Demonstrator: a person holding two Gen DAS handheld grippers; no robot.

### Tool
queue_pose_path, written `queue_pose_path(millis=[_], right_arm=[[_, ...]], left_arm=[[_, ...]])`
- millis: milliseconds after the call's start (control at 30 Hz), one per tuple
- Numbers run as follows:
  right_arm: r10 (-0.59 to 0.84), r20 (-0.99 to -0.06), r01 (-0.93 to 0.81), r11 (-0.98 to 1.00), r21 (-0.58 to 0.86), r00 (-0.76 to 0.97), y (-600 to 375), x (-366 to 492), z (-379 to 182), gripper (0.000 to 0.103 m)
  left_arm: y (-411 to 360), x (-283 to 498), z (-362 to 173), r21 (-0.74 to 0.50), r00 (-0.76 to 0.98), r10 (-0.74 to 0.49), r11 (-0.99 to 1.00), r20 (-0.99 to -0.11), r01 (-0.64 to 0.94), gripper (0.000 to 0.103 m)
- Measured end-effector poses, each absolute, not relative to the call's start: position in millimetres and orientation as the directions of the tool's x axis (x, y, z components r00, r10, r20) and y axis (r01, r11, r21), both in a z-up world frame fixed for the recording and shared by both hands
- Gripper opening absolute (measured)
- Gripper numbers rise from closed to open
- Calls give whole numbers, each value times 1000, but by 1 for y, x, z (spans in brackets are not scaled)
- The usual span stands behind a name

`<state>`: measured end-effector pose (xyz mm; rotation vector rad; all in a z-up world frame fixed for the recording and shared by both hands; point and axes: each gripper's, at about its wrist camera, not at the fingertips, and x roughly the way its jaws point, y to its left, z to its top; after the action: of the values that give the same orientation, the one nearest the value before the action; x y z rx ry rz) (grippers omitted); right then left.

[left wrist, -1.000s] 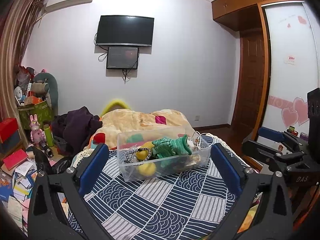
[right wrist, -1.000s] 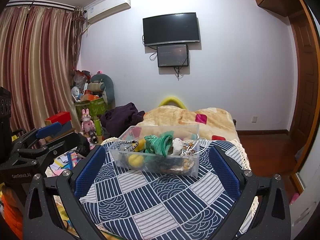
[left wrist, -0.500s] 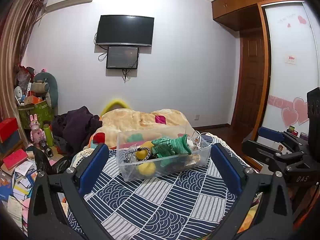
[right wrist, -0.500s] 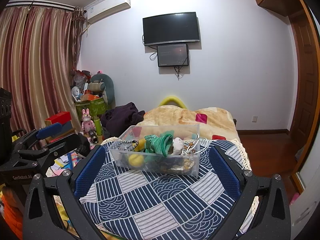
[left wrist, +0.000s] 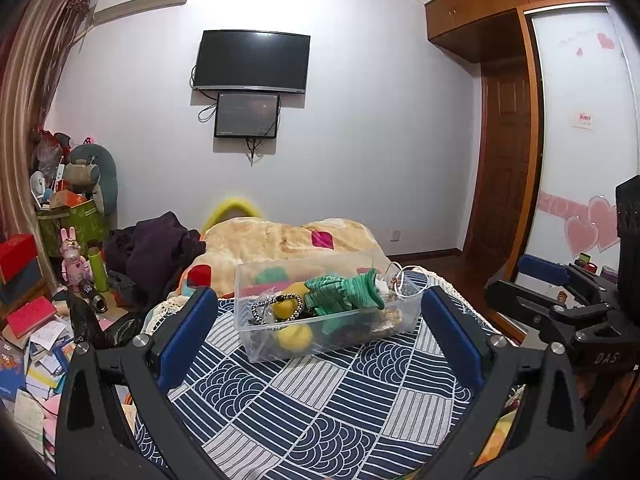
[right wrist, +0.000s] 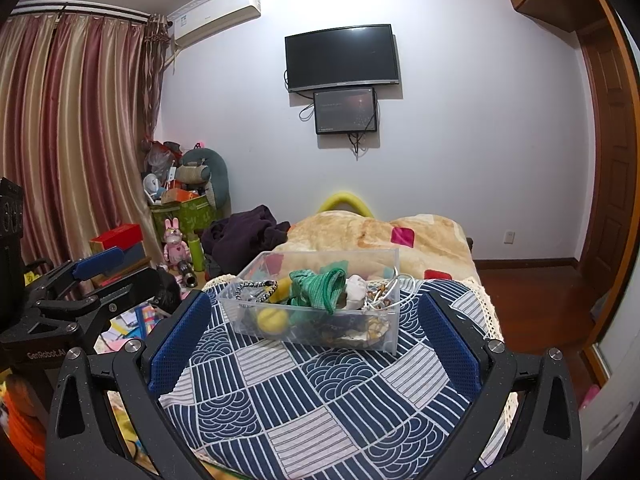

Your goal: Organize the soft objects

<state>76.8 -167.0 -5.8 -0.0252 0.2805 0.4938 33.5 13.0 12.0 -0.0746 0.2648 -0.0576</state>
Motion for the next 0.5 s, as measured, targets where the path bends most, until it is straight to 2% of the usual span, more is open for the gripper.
queue_pose_path(millis=[500], right_arm=[[464,-282,-471,881,48,840,-165,78,-10,103]], left_arm=[[12,34,12,-76,961,-65,996,-267,47,103]])
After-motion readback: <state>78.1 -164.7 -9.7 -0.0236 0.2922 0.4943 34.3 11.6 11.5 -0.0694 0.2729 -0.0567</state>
